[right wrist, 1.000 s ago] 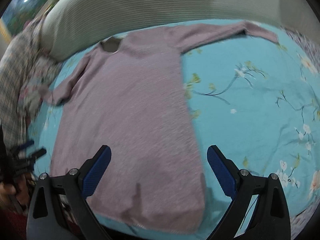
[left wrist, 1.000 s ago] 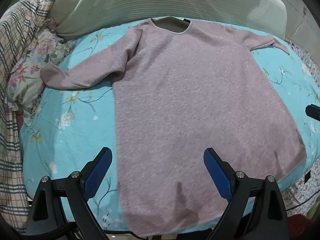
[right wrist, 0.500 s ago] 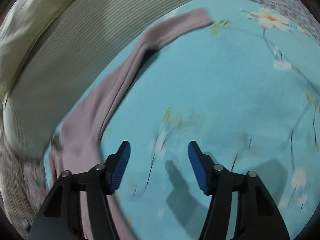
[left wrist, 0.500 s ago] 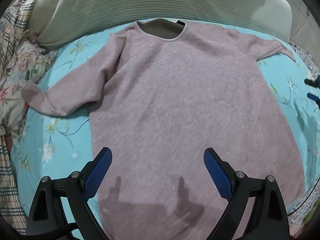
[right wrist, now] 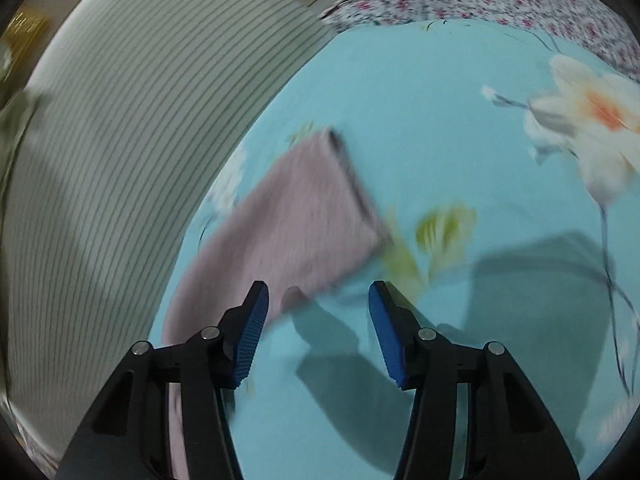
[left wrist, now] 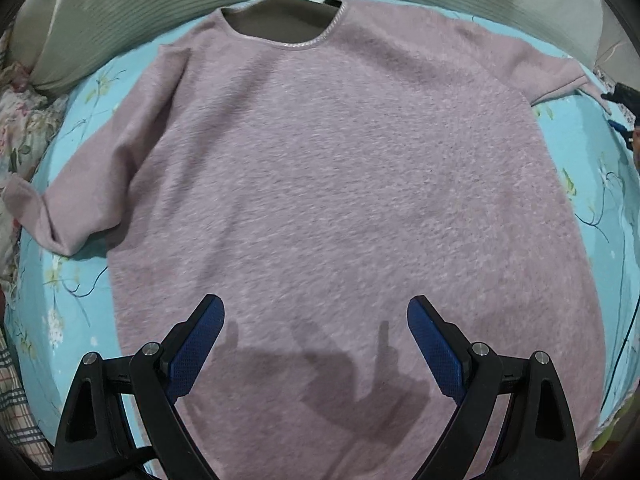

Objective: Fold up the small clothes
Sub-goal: 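Grasp a sleeve cuff with the right gripper and lift it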

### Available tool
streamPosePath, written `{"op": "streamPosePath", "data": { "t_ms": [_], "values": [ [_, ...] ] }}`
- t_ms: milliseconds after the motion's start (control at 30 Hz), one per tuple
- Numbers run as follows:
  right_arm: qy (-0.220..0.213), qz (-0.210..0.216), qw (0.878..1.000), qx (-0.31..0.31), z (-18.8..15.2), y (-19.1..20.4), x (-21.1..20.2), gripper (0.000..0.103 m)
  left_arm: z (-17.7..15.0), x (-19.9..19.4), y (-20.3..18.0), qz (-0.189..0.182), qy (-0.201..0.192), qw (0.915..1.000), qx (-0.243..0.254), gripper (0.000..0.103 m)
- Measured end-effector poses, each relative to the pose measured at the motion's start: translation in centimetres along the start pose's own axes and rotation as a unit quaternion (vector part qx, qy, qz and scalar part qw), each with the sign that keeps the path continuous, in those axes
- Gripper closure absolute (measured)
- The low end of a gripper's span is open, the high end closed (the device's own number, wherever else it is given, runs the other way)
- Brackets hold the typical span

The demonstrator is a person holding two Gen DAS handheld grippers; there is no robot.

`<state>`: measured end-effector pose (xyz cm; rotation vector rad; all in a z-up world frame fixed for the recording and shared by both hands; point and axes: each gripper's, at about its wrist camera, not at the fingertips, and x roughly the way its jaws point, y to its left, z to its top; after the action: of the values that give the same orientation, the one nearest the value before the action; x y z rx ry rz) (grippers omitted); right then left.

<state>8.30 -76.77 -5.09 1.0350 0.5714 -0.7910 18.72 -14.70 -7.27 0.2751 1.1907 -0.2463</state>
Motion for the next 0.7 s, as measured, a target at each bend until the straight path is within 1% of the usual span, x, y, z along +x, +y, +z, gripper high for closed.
{"op": "streamPosePath", "data": {
  "t_ms": [33,67,100,133,167,233,300,333,400,500,533,633,667,700],
  "values": [
    [-0.002,-0.003,1.000,-0.010,0.5,0.4,0.4,0.054,0.3,0.3,-0.1,0.000,0.002,1.0000,0.000,0.009],
    [-0.001,-0.006,1.000,-0.022,0.5,1.0,0.8,0.063,0.6,0.7,-0.3,0.001,0.005,1.0000,0.000,0.009],
    [0.005,-0.005,0.999,-0.034,0.6,1.6,1.1,0.087,0.8,1.1,-0.5,0.002,0.012,0.9999,0.000,0.009],
    [0.010,0.003,0.999,-0.045,0.7,2.3,1.3,0.097,1.0,1.4,-0.6,0.000,0.012,0.9999,-0.002,0.009],
    [0.007,0.007,0.998,-0.054,0.8,3.0,1.1,0.097,1.3,1.7,-0.7,-0.002,0.015,0.9999,-0.004,0.009],
    [-0.002,0.020,0.995,-0.102,0.1,5.2,0.1,0.097,1.5,2.1,-0.9,-0.005,0.019,0.9998,-0.007,0.009],
    [0.000,0.041,0.986,-0.164,-1.5,8.1,-1.1,0.097,1.9,2.2,-1.3,-0.010,0.016,0.9998,-0.005,0.009],
    [0.008,0.060,0.978,-0.201,-3.0,10.2,-1.8,0.097,2.0,2.1,-1.4,-0.011,0.014,0.9998,-0.004,0.009],
    [0.022,0.086,0.965,-0.249,-5.3,12.9,-2.6,0.097,1.9,2.0,-1.6,-0.012,0.011,0.9999,0.000,0.009],
    [0.056,0.125,0.941,-0.308,-9.8,17.4,-2.9,0.097,1.2,1.5,-1.0,-0.012,0.007,0.9999,0.001,0.009],
    [0.078,0.148,0.933,-0.320,-12.0,19.0,-2.9,0.097,0.9,1.2,-0.7,-0.012,0.006,0.9999,0.000,0.009],
    [0.124,0.193,0.914,-0.335,-17.8,22.2,-3.2,0.097,0.3,0.5,0.0,-0.014,0.002,0.9998,-0.012,0.009],
    [0.144,0.211,0.906,-0.338,-20.8,23.5,-3.5,0.097,0.2,0.2,0.5,-0.015,-0.001,0.9998,-0.016,0.009],
    [0.161,0.226,0.899,-0.338,-22.9,24.5,-3.4,0.097,-0.1,0.0,1.0,-0.016,-0.005,0.9996,-0.021,0.009]
  ]
}}
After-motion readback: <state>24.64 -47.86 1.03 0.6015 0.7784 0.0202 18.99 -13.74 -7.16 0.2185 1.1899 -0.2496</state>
